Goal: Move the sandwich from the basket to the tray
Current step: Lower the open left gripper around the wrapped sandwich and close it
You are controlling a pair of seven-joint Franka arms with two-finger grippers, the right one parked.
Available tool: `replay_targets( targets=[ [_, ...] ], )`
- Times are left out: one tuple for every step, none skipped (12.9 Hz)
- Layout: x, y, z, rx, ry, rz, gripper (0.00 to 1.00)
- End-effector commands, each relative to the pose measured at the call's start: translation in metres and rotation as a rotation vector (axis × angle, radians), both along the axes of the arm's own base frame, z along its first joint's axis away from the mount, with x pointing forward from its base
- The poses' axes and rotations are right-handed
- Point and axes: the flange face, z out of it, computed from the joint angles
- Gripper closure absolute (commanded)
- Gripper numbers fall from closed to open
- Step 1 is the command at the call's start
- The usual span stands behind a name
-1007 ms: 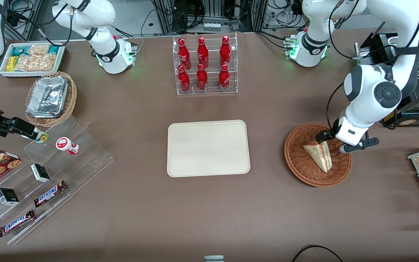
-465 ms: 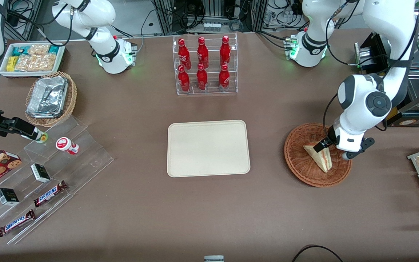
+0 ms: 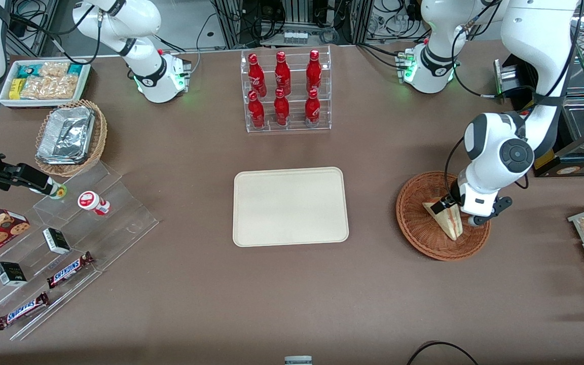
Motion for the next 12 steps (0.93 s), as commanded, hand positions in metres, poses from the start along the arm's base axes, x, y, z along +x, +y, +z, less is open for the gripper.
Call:
replay_targets(
  targets=[
    [0.007,-0.002,0.001,0.006,-0.016,-0.025,0.58],
    [0.007,-0.002,0.001,0.006,-0.018,-0.025,0.97],
    [0.007,-0.002,0.001,0.013,-0.017,-0.036,1.00],
    [0.007,-0.002,0.003,0.024,-0.022,-0.055,1.00],
    [0.007,-0.002,0.006,0.026,-0.024,-0.059,1.00],
    [0.009,-0.001,0.011,0.026,-0.031,-0.057,1.00],
    [0.014,-0.002,0.019,0.026,-0.040,-0.058,1.00],
    [0.020,-0.003,0.033,0.027,-0.041,-0.056,1.00],
    [0.025,-0.004,0.046,0.031,-0.018,-0.056,1.00],
    [0.031,-0.007,0.059,0.034,0.001,-0.064,1.00],
    [0.036,-0.023,0.074,0.033,0.022,-0.107,1.00],
    [0.040,-0.031,0.086,0.031,0.039,-0.132,1.00]
  ],
)
